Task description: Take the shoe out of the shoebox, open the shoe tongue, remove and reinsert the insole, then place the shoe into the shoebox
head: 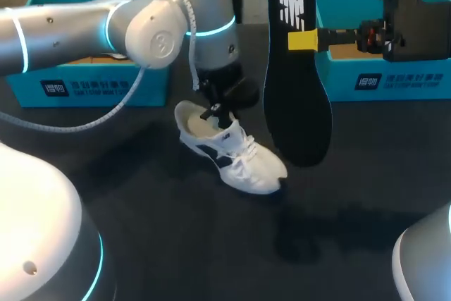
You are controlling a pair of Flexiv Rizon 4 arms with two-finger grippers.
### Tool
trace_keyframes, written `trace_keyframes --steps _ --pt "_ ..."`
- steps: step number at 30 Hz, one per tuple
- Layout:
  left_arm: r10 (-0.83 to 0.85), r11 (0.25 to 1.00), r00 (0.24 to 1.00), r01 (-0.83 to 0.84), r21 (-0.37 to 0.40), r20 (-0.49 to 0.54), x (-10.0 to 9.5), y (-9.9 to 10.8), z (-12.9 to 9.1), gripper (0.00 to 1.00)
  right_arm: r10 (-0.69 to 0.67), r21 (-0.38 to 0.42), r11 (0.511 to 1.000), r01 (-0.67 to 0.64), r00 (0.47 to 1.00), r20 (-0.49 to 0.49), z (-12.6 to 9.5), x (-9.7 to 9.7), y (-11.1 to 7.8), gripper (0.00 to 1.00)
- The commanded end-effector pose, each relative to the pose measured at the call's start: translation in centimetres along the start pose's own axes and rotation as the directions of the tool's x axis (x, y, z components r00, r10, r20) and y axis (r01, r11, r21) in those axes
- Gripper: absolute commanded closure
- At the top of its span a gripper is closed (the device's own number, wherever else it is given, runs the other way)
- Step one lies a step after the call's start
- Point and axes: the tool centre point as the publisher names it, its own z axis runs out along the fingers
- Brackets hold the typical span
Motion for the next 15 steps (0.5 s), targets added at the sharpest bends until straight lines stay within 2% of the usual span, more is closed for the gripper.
trace_keyframes --steps 1,5,15 --pt "0.231 0.972 0.965 -0.233 -0.006 -0.123 -0.52 -0.16 -0.79 1.00 0.001 0.002 1.000 -0.001 1.000 0.000 0.29 -0.13 0.10 1.00" --pt "0.347 0.937 0.925 -0.350 0.004 -0.156 -0.45 -0.31 -1.01 1.00 0.001 0.002 1.000 -0.001 1.000 0.000 0.29 -0.13 0.10 1.00" --pt "0.506 0.859 0.837 -0.511 0.036 -0.209 -1.22 -0.64 -1.52 1.00 0.001 0.002 1.000 -0.001 1.000 0.000 0.29 -0.13 0.10 1.00"
